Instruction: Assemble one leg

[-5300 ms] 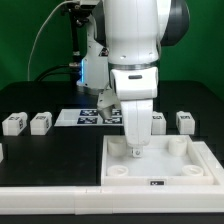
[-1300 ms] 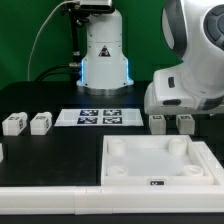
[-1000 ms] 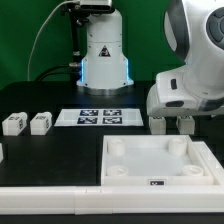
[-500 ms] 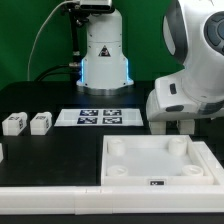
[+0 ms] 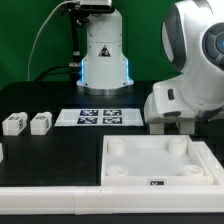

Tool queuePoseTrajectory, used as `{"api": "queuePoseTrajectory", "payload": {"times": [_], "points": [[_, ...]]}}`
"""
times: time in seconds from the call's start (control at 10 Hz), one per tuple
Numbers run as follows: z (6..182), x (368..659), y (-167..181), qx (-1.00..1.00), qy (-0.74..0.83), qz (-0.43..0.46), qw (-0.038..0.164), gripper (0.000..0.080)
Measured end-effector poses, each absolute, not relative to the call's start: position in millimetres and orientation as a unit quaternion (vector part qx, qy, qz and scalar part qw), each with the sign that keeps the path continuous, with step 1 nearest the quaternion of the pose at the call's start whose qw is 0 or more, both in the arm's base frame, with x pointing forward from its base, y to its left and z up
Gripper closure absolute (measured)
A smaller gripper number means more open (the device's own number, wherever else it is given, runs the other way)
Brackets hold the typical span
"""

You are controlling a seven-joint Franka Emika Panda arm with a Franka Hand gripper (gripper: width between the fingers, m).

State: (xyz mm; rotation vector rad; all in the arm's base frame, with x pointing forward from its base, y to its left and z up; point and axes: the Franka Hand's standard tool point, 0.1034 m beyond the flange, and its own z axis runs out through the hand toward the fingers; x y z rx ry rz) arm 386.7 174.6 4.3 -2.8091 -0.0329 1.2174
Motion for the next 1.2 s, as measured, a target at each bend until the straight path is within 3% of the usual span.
{"api": "queuePoseTrajectory", "payload": {"times": [0.2,0.5,0.7,0.8,0.9,1.2], "points": [[6.1,376.9,171.1,-0.891,-0.013,0.453,0.035,0.0151],[2.5,379.6,172.8,-0.891,-0.01,0.452,0.035,0.0151],[2.5,379.2,172.8,-0.891,-0.01,0.453,0.035,0.0407],[2.5,378.7,172.7,-0.891,-0.009,0.453,0.033,0.0407],[2.5,378.6,172.6,-0.891,-0.007,0.453,0.032,0.0512],[4.7,380.2,172.3,-0.892,-0.002,0.452,0.03,0.0512]]}}
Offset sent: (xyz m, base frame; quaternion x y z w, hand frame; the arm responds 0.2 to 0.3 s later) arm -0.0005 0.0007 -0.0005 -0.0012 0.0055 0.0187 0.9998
